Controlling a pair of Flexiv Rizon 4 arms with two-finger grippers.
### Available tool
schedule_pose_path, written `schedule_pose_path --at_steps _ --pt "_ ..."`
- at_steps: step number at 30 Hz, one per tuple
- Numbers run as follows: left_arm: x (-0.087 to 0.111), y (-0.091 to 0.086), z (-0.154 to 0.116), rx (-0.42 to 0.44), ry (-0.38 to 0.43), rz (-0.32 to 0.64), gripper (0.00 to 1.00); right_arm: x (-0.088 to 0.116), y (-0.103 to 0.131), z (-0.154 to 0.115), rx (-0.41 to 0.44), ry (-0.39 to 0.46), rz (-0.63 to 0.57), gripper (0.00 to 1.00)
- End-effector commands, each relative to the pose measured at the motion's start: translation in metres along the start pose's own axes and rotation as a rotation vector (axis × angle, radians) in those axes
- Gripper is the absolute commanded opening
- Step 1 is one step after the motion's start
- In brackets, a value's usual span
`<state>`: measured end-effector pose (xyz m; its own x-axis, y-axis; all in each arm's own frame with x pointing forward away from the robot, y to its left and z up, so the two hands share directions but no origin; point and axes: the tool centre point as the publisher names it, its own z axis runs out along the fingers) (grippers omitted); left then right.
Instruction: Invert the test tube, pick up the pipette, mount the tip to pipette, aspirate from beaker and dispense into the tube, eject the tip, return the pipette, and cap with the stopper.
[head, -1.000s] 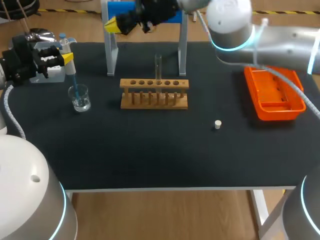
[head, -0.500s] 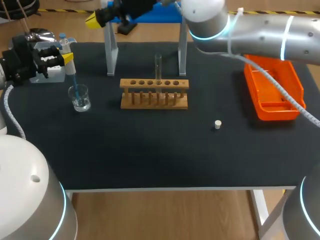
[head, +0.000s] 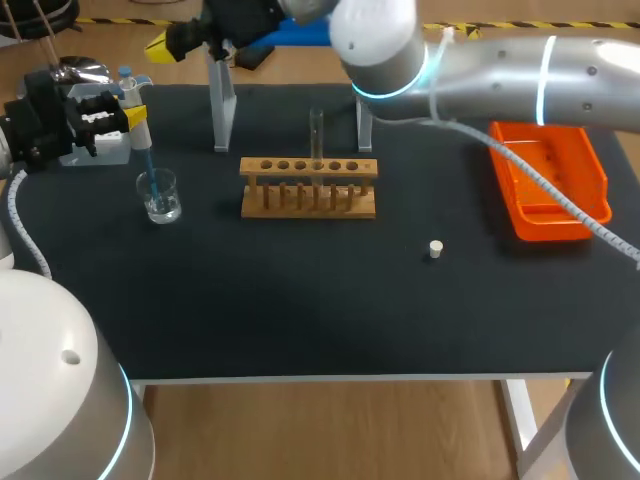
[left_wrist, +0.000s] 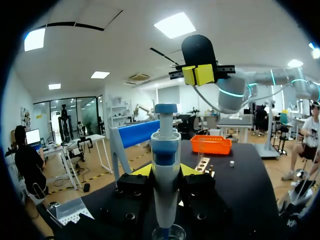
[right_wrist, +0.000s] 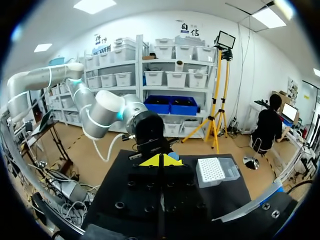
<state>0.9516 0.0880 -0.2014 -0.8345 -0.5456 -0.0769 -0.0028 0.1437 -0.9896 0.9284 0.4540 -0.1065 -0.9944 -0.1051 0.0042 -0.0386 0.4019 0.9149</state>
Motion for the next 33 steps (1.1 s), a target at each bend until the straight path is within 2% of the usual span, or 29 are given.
schedule_pose_path --at_steps 1,8,33 --pt "0.0 0.001 0.0 0.002 0.001 0.002 0.0 -0.001 0.002 0.01 0.003 -0.007 0.008 0.0" --pt "0.0 0.001 0.0 0.002 0.001 0.002 0.0 -0.007 0.001 0.02 0.018 -0.033 0.047 0.0" --pt "0.0 0.001 0.0 0.002 0.001 0.002 0.0 -0.021 0.002 0.044 0.041 -0.054 0.057 0.0"
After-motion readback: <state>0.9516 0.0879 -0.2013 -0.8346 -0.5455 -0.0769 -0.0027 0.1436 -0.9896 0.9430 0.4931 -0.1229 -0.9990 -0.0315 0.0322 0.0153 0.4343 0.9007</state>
